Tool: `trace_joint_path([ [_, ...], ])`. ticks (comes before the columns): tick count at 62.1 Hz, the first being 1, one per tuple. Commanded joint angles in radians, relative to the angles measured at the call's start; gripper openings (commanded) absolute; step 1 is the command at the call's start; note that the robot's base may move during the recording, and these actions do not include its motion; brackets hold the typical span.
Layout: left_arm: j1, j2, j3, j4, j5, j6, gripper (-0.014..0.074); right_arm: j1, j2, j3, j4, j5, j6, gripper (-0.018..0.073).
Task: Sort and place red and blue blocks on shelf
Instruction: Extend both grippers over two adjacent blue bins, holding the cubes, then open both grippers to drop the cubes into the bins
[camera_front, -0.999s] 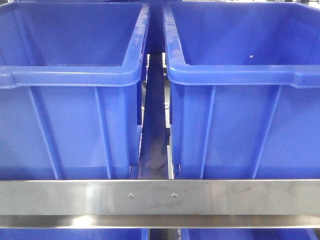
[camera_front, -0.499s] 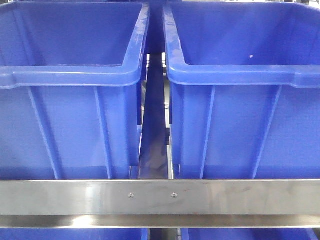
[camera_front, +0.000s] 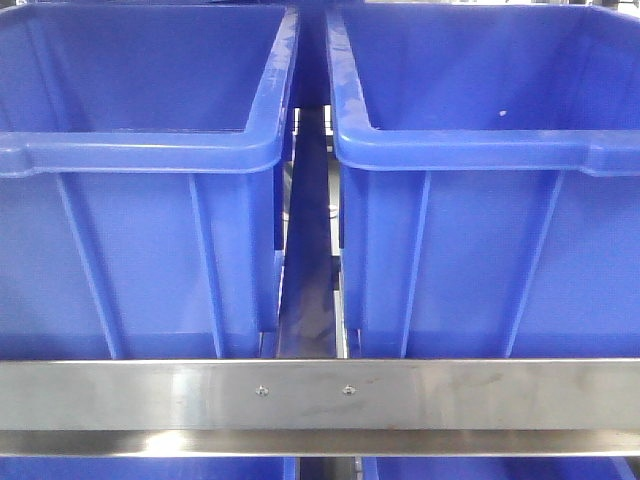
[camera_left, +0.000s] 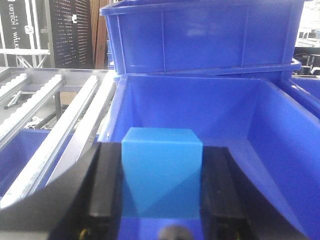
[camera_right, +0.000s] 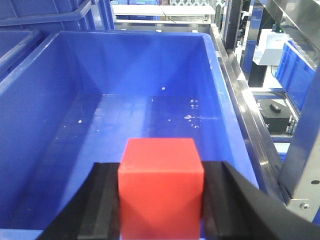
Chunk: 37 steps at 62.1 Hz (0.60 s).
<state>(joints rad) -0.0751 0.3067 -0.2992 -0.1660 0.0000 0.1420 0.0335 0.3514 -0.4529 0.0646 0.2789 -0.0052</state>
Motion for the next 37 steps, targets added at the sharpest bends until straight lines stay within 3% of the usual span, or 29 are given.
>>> trace_joint_path([
  [1,0.001,0.008,-0.03,-0.007,-0.09,0.002,0.0125,-0.004,0.005,-0.025,0.005,-0.104,-0.011,0.0085],
  [16,-0.017,0.062,-0.063,-0.007,-0.074,0.002,0.0125,0.011,0.046,-0.06,0.019,-0.095,-0.011,0.0085],
  [32,-0.156,0.31,-0.215,-0.005,-0.069,0.002,0.0125,0.087,0.252,-0.151,0.018,-0.101,-0.012,0.0081],
  [37,-0.195,0.406,-0.259,-0.003,-0.081,0.002,0.0125,0.103,0.338,-0.191,0.018,-0.121,-0.014,0.0043],
])
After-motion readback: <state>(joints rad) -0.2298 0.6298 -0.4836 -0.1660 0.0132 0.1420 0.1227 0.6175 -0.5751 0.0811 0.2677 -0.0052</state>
